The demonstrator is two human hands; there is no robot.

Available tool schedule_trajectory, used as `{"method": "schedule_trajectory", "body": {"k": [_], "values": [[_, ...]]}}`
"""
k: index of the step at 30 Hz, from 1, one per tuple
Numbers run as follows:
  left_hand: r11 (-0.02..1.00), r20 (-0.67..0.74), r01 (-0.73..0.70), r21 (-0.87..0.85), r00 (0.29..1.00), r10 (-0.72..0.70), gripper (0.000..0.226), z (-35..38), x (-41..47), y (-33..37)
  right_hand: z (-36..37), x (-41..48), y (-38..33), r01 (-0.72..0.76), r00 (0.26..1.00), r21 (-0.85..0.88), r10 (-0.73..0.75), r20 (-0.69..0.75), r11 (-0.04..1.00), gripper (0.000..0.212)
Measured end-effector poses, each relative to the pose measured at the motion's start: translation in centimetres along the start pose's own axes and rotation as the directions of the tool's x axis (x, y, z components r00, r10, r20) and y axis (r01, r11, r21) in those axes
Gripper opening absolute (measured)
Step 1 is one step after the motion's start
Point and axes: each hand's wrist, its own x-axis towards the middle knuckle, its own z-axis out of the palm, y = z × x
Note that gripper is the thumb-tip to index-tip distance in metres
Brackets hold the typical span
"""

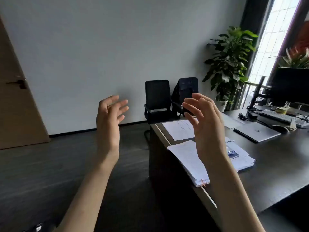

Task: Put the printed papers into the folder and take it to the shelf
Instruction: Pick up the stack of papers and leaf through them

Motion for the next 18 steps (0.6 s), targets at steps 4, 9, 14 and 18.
{"method": "schedule_trajectory", "body": {"k": [4, 9, 14, 18], "values": [[1.000, -0.075, 0.016, -0.001, 0.997, -0.016, 0.014, -0.5, 6.6, -3.9, 1.6, 6.6, 4.9, -0.070, 0.997, 0.017, 0.070, -0.030, 0.997, 0.020], [0.999, -0.168, 0.036, 0.014, 0.985, -0.034, 0.017, -2.1, 16.4, -11.6, 3.4, 16.7, 14.2, -0.092, 0.994, 0.035, 0.094, -0.053, 0.995, 0.019], [0.999, -0.221, 0.047, 0.025, 0.974, -0.040, 0.017, -1.3, 28.7, -17.5, 5.7, 28.6, 22.3, -0.117, 0.991, 0.081, 0.122, -0.059, 0.990, 0.020], [0.998, -0.206, 0.047, 0.029, 0.978, -0.040, 0.017, 0.0, 38.9, -21.6, 7.7, 38.0, 27.6, -0.122, 0.990, 0.096, 0.128, -0.057, 0.988, 0.019]]}}
